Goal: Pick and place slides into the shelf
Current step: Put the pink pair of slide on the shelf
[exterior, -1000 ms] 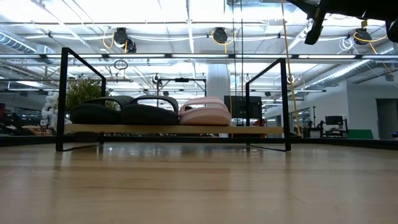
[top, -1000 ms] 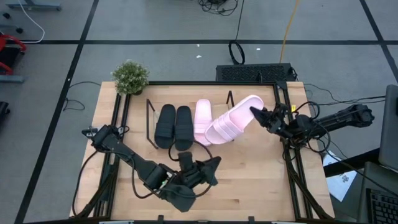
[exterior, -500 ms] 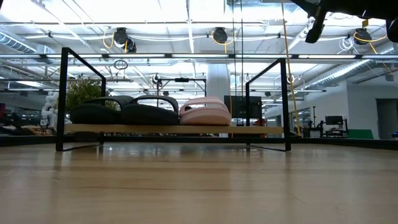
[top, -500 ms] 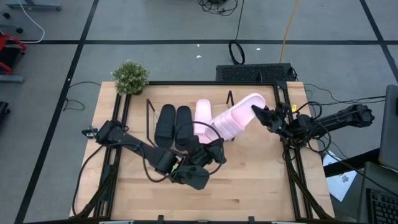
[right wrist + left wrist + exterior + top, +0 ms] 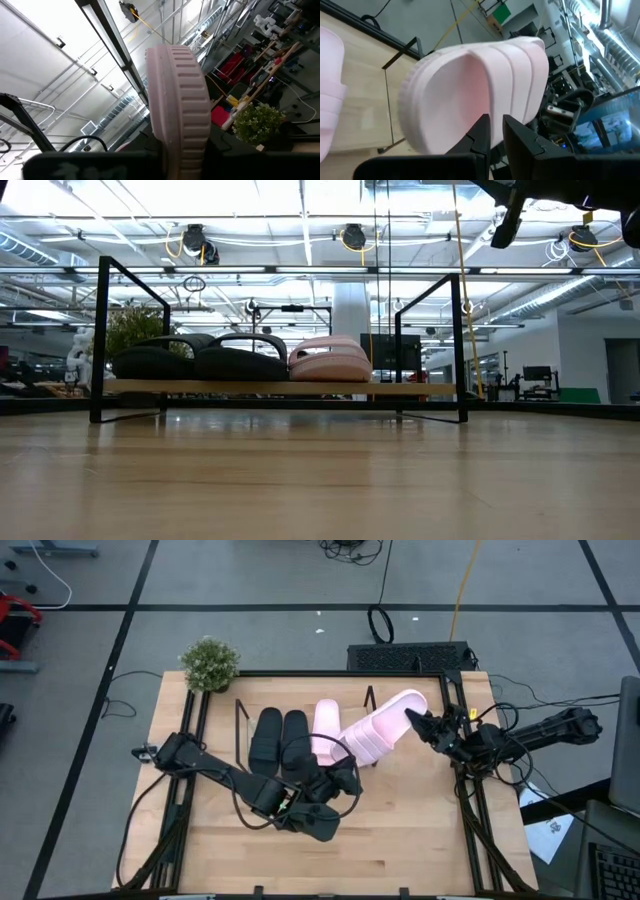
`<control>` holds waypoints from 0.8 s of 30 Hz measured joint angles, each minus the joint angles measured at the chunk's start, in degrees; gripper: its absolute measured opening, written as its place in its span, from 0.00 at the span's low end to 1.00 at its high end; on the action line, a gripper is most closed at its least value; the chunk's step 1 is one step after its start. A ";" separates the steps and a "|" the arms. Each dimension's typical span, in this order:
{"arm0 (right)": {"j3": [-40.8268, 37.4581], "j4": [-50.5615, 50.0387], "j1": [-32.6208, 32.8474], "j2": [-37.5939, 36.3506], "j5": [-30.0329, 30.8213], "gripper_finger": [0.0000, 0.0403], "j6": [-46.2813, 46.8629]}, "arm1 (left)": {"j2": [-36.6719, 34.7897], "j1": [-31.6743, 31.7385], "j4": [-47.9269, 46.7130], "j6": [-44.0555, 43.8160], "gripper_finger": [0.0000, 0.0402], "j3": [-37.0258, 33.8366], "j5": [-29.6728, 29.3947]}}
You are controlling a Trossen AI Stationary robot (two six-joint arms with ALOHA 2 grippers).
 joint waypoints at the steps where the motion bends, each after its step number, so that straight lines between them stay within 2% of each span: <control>1: 0.00 -0.13 0.00 0.00 0.02 0.13 0.00 | 0.00 0.20 0.29 -0.01 0.11 0.00 0.02; 11: 0.00 -1.18 0.00 0.01 0.22 0.13 0.02 | -0.02 1.06 3.83 1.96 0.11 0.00 0.74; 24: 0.00 -1.22 0.00 0.00 0.07 0.13 1.58 | 0.00 2.35 2.88 1.98 0.11 0.00 6.12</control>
